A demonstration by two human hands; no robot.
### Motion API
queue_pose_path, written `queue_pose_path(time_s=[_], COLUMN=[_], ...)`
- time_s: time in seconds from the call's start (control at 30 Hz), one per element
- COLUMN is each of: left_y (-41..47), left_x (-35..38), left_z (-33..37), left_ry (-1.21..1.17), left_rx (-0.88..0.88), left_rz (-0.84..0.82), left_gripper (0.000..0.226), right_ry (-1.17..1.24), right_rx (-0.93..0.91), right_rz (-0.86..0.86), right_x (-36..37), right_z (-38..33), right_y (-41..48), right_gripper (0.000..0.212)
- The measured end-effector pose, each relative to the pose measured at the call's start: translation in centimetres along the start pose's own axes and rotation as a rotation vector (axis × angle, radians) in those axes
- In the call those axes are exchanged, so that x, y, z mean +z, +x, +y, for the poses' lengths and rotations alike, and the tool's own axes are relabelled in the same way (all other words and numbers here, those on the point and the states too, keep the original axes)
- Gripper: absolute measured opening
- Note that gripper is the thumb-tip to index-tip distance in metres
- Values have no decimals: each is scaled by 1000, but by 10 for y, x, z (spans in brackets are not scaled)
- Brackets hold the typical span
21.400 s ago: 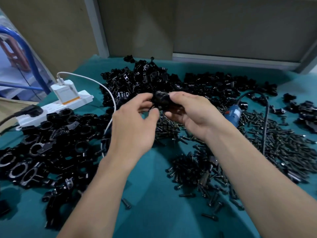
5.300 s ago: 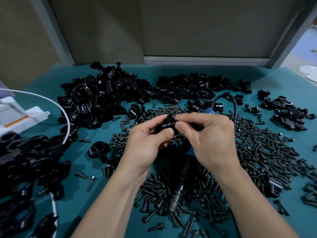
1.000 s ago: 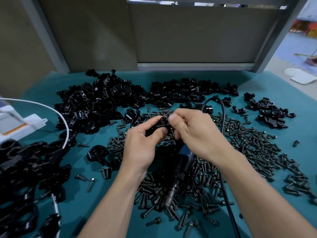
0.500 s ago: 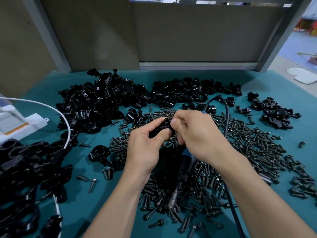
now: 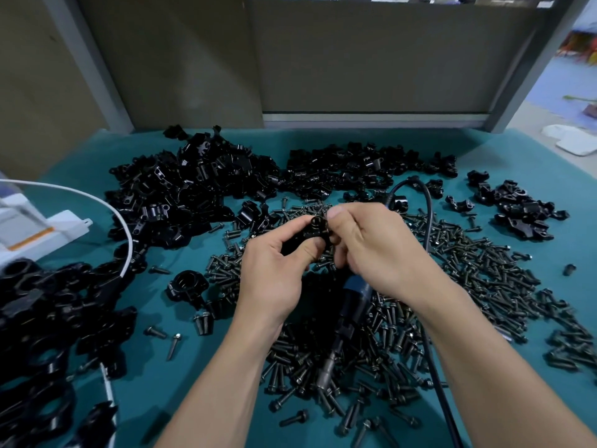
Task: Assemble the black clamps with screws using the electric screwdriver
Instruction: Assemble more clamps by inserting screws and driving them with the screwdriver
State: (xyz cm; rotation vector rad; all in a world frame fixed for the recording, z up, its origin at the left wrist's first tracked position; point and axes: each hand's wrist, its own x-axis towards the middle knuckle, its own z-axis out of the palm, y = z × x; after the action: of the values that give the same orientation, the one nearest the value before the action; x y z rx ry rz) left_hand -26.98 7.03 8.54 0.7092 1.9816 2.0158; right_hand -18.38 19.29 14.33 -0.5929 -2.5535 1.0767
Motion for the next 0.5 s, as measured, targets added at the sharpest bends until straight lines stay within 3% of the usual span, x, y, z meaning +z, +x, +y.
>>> queue_pose_path(time_s=[0.07, 0.2, 0.33, 0.5], left_y=[0, -2, -2, -3], left_x=[0, 0, -1, -3], left_z=[1, -1, 3, 2], left_ry=[16, -18, -20, -1], left_rx=[6, 18, 6, 43], left_rz=[-24, -27, -25, -71], left_gripper=[45, 39, 39, 37], right_ry=[-36, -10, 77, 4], right_rx=[-37, 1, -38, -13], right_rz=[-19, 52, -54, -43], right_x=[0, 5, -3, -4], right_z=[3, 5, 6, 5], right_y=[-4, -2, -8, -3], right_gripper=[38, 53, 33, 50])
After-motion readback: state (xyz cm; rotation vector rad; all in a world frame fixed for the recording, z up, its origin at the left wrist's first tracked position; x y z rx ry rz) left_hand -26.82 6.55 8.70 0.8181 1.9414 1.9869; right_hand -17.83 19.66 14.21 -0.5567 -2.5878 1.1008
